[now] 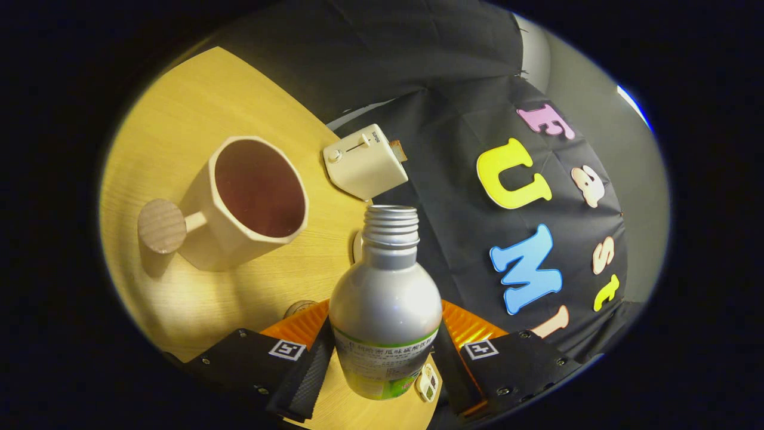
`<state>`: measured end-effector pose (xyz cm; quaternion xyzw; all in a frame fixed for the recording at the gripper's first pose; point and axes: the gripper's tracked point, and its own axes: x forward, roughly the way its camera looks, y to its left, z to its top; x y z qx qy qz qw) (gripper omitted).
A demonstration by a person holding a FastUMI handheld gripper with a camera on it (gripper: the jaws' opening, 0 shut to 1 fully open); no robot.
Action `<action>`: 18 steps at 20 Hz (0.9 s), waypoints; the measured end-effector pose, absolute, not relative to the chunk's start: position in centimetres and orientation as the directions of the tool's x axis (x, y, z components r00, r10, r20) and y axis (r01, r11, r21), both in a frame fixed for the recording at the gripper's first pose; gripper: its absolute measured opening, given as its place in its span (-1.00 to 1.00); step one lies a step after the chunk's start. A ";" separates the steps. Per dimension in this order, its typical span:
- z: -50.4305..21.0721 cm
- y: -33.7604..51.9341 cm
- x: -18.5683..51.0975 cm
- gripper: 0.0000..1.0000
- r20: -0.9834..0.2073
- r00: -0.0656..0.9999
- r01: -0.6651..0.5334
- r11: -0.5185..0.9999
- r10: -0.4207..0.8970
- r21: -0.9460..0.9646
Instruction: Take the bottle from table, then pour the juice into the cup, finally place the bottle on the coaster
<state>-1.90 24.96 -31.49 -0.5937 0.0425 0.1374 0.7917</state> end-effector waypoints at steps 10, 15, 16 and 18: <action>-31.0 26.2 -1.9 0.62 -0.178 0.966 -0.197 0.090 0.186 -0.976; -30.4 26.2 -1.8 0.62 -0.142 0.972 -0.148 0.016 0.189 -0.989; -30.2 26.1 -1.8 0.62 -0.133 0.972 -0.135 -0.001 0.193 -0.991; -29.9 26.2 -1.8 0.62 -0.117 0.973 -0.113 -0.031 0.197 -0.993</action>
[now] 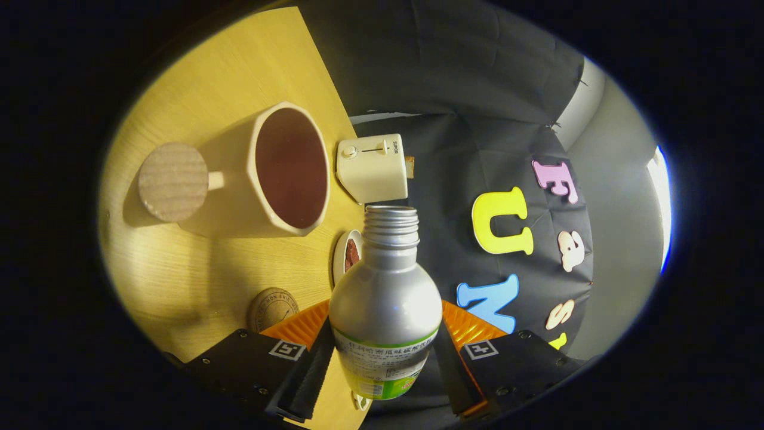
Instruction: Take the bottle from table, then pour the juice into the cup, finally place the bottle on the coaster
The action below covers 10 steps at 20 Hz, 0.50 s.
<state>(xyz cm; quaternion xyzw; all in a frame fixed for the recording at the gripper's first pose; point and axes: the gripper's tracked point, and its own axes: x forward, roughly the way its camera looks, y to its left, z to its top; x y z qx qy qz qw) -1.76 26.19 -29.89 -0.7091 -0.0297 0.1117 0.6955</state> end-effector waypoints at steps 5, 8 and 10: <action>-29.3 26.0 -1.6 0.62 -0.090 0.975 -0.074 -0.085 0.205 -0.994; -29.0 26.1 -1.6 0.62 -0.082 0.975 -0.060 -0.109 0.208 -0.992; -28.8 26.2 -1.6 0.62 -0.069 0.975 -0.041 -0.130 0.213 -0.991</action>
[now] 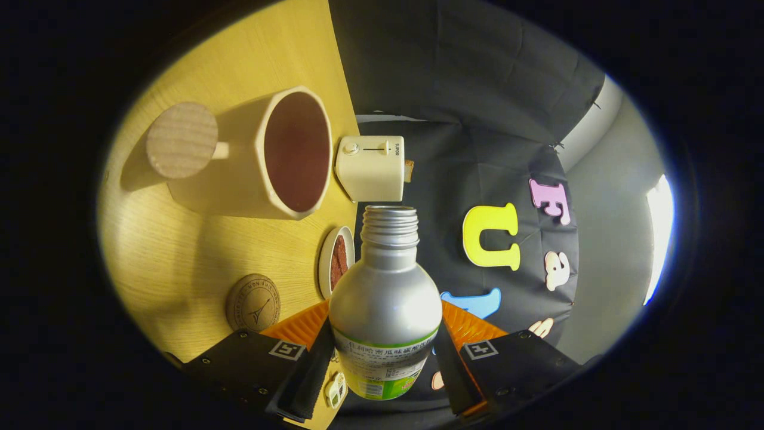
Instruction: Take the bottle from table, then pour the juice into the cup, finally place the bottle on the coaster
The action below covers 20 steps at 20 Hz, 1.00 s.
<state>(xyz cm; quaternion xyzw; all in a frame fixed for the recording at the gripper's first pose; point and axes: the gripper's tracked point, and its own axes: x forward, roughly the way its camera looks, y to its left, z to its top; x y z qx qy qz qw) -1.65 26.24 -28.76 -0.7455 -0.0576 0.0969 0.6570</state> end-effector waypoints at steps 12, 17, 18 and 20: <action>-28.0 26.3 -1.4 0.62 -0.046 0.973 0.001 -0.201 0.227 -0.980; -27.3 26.5 -1.6 0.62 -0.032 0.971 0.024 -0.228 0.238 -0.973; -27.2 26.6 -1.6 0.62 -0.028 0.971 0.029 -0.232 0.239 -0.972; -27.1 26.6 -1.5 0.62 -0.026 0.970 0.034 -0.241 0.242 -0.970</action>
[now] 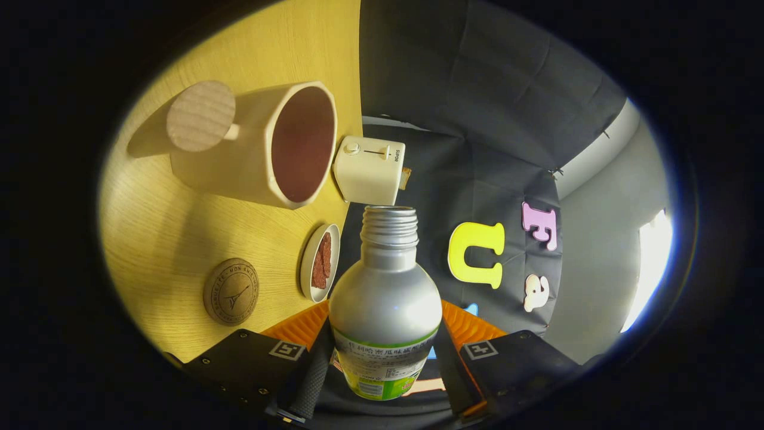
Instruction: Take the bottle from table, then pour the juice into the cup, finally place the bottle on the coaster
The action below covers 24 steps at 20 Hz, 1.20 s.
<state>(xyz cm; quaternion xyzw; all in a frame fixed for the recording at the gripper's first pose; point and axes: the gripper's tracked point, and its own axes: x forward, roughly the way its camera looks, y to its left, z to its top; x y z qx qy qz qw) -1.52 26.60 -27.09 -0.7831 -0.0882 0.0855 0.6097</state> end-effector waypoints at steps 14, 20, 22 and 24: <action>-25.9 27.0 -1.6 0.62 -0.005 0.967 0.070 -0.284 0.256 -0.956; -25.2 27.0 -1.7 0.62 0.011 0.964 0.093 -0.297 0.267 -0.950; -25.1 27.0 -1.8 0.62 0.013 0.963 0.098 -0.306 0.268 -0.947; -24.9 27.1 -1.7 0.62 0.016 0.962 0.104 -0.311 0.271 -0.945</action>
